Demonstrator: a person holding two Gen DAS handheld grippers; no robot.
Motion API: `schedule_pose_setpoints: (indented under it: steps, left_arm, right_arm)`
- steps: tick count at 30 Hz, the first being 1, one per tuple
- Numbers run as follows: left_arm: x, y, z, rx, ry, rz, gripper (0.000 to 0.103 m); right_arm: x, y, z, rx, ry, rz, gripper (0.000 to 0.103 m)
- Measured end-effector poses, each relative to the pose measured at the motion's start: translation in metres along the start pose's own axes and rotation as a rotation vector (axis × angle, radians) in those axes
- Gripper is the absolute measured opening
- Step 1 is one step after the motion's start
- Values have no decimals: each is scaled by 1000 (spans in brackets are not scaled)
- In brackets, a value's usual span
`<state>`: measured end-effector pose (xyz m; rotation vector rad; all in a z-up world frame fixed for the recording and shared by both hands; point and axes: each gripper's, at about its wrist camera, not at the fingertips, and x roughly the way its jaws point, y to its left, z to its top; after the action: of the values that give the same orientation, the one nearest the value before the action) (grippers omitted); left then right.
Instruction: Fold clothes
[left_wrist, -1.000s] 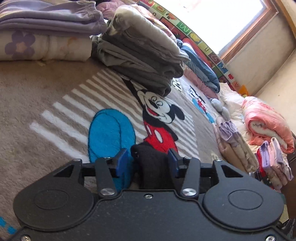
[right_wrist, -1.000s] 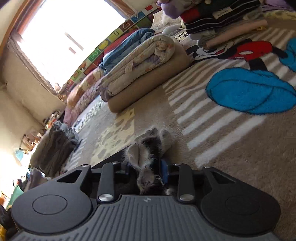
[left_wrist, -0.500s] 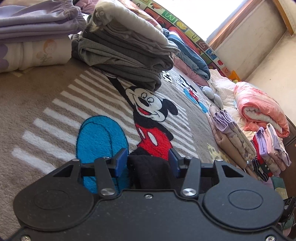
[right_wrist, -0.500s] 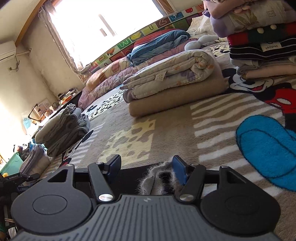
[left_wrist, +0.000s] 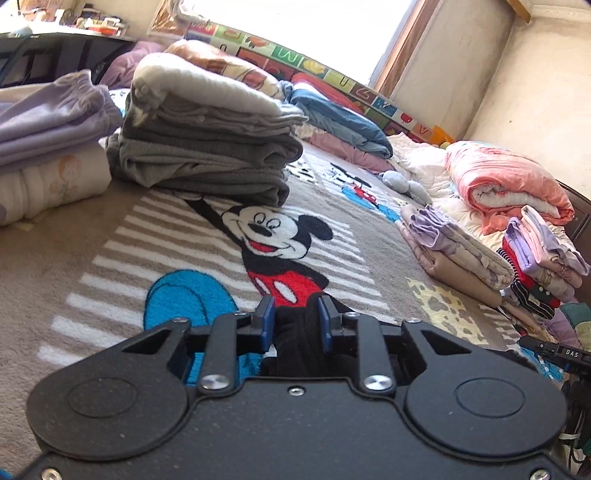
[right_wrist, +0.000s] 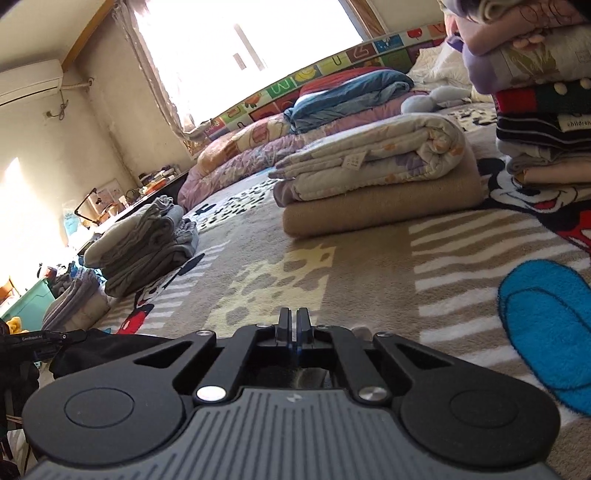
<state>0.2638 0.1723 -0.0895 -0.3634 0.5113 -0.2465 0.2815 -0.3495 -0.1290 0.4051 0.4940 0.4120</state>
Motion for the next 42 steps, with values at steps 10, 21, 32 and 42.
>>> schedule_pose_setpoints:
  steps: [10, 21, 32, 42]
  left_arm:
    - [-47, -36, -15, 236, -28, -111, 4]
    - [-7, 11, 0, 59, 66, 19, 40]
    - [-4, 1, 0, 104, 1, -47, 20]
    - [-68, -27, -17, 194, -99, -50, 20]
  right_arm:
    - [-10, 3, -6, -41, 17, -65, 57]
    - [22, -9, -8, -46, 131, -73, 62]
    - [23, -5, -4, -63, 103, -8, 21]
    - [-54, 27, -9, -99, -130, 40, 21]
